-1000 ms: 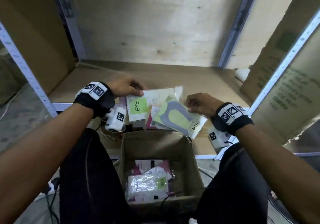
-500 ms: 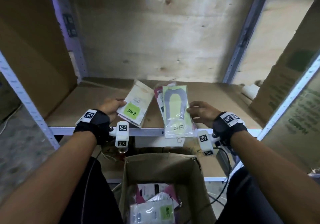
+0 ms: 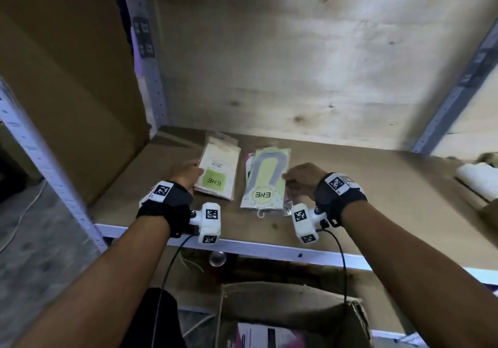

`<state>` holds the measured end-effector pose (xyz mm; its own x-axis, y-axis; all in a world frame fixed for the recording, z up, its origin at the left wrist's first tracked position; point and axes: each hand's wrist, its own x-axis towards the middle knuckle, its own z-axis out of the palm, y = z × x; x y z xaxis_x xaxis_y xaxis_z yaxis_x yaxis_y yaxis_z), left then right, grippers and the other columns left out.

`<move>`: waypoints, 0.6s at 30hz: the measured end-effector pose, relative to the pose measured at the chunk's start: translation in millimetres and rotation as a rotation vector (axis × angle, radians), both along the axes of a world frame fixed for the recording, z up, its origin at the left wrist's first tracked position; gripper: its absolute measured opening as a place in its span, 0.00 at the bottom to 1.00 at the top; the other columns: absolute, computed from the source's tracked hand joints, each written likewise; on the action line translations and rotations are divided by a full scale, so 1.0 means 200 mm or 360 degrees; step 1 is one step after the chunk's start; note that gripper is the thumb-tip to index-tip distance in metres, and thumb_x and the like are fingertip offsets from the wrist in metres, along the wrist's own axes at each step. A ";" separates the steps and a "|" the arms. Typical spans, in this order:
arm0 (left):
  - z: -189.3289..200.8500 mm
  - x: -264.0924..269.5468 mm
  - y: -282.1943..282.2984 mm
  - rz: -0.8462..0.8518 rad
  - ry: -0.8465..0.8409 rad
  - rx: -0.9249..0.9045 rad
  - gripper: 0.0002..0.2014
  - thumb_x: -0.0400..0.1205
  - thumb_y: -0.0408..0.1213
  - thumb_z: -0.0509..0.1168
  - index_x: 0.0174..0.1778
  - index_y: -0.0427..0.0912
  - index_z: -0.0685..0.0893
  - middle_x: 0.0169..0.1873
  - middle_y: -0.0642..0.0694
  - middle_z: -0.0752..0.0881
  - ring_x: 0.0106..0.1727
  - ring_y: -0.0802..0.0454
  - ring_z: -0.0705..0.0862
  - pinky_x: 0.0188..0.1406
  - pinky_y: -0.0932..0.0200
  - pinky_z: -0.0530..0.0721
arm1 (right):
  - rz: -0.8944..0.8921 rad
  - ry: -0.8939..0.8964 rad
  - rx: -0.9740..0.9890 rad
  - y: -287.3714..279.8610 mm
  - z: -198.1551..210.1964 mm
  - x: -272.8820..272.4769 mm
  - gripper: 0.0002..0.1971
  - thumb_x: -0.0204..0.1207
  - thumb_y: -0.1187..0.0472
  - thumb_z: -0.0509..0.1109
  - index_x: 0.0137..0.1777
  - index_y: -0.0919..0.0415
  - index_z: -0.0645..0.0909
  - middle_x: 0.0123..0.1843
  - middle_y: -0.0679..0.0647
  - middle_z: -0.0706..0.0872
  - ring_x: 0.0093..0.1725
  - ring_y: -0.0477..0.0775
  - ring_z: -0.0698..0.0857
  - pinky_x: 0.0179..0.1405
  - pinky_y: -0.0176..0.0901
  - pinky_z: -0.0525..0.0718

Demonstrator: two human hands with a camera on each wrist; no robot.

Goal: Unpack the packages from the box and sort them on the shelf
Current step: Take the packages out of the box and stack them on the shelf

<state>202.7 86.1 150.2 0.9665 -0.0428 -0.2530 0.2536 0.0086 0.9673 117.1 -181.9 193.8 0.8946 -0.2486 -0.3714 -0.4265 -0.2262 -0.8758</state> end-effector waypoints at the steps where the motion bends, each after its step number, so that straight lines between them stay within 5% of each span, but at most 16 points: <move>1: 0.00 0.04 0.03 0.0028 -0.0008 0.0009 0.21 0.84 0.17 0.54 0.73 0.31 0.78 0.62 0.35 0.83 0.57 0.37 0.83 0.39 0.55 0.91 | 0.0005 0.0000 -0.0015 0.03 0.00 0.06 0.08 0.80 0.71 0.69 0.39 0.65 0.77 0.38 0.63 0.81 0.29 0.60 0.85 0.47 0.52 0.87; 2: -0.01 0.09 0.06 0.0054 -0.0023 0.0042 0.21 0.84 0.17 0.55 0.72 0.31 0.79 0.61 0.36 0.84 0.56 0.37 0.84 0.34 0.57 0.91 | -0.0001 0.0004 -0.0023 0.07 -0.01 0.12 0.08 0.80 0.70 0.69 0.39 0.63 0.78 0.38 0.61 0.82 0.26 0.55 0.87 0.42 0.47 0.90; 5: -0.04 0.22 0.14 0.0091 -0.0048 0.0225 0.20 0.84 0.19 0.59 0.70 0.33 0.81 0.64 0.32 0.85 0.61 0.33 0.86 0.60 0.41 0.87 | -0.0081 0.0037 0.0021 0.16 -0.01 0.26 0.11 0.80 0.72 0.69 0.36 0.66 0.76 0.33 0.62 0.81 0.19 0.54 0.85 0.28 0.44 0.90; 9: -0.07 0.35 0.27 0.0160 -0.0106 0.0490 0.19 0.82 0.23 0.64 0.70 0.34 0.81 0.66 0.33 0.84 0.65 0.34 0.84 0.69 0.40 0.81 | -0.0098 0.0026 -0.0027 0.28 -0.01 0.40 0.14 0.78 0.74 0.70 0.33 0.66 0.73 0.30 0.62 0.79 0.15 0.54 0.82 0.13 0.38 0.81; 11: -0.09 0.39 0.31 0.0165 -0.0148 0.0541 0.20 0.81 0.20 0.63 0.70 0.31 0.80 0.63 0.31 0.85 0.58 0.36 0.86 0.64 0.48 0.85 | -0.0113 0.0022 -0.0019 0.32 -0.02 0.46 0.14 0.78 0.75 0.71 0.34 0.65 0.72 0.31 0.62 0.78 0.20 0.57 0.83 0.15 0.39 0.83; 13: -0.10 0.43 0.33 0.0140 -0.0217 0.0590 0.20 0.81 0.15 0.61 0.69 0.24 0.80 0.52 0.33 0.86 0.42 0.45 0.86 0.40 0.70 0.87 | -0.0108 0.0029 -0.0006 0.35 -0.04 0.51 0.13 0.76 0.75 0.72 0.35 0.65 0.72 0.34 0.64 0.79 0.27 0.59 0.82 0.27 0.43 0.86; 15: -0.09 0.44 0.34 0.0143 -0.0268 0.0718 0.17 0.81 0.15 0.60 0.67 0.22 0.80 0.40 0.38 0.85 0.31 0.61 0.85 0.26 0.78 0.78 | -0.0106 0.0016 -0.0059 0.38 -0.06 0.55 0.11 0.74 0.73 0.75 0.36 0.66 0.76 0.37 0.67 0.82 0.33 0.61 0.84 0.42 0.49 0.87; 16: -0.08 0.45 0.35 0.0147 -0.0287 0.0796 0.17 0.81 0.17 0.62 0.66 0.25 0.82 0.42 0.38 0.87 0.34 0.63 0.86 0.32 0.76 0.79 | -0.0107 0.0005 -0.0109 0.39 -0.07 0.56 0.10 0.73 0.71 0.77 0.35 0.68 0.79 0.38 0.68 0.85 0.36 0.62 0.86 0.48 0.54 0.89; 18: -0.07 0.46 0.35 0.0151 -0.0318 0.1058 0.16 0.80 0.23 0.65 0.62 0.33 0.87 0.58 0.36 0.88 0.54 0.48 0.87 0.54 0.62 0.81 | -0.0100 -0.0024 -0.0204 0.40 -0.08 0.57 0.09 0.72 0.66 0.80 0.36 0.69 0.83 0.40 0.68 0.90 0.37 0.61 0.88 0.51 0.61 0.90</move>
<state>294.5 156.2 137.0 0.9892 0.1463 -0.0132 0.0976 -0.5879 0.8030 231.3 -101.5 177.7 0.8809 -0.3492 -0.3195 -0.4304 -0.3099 -0.8478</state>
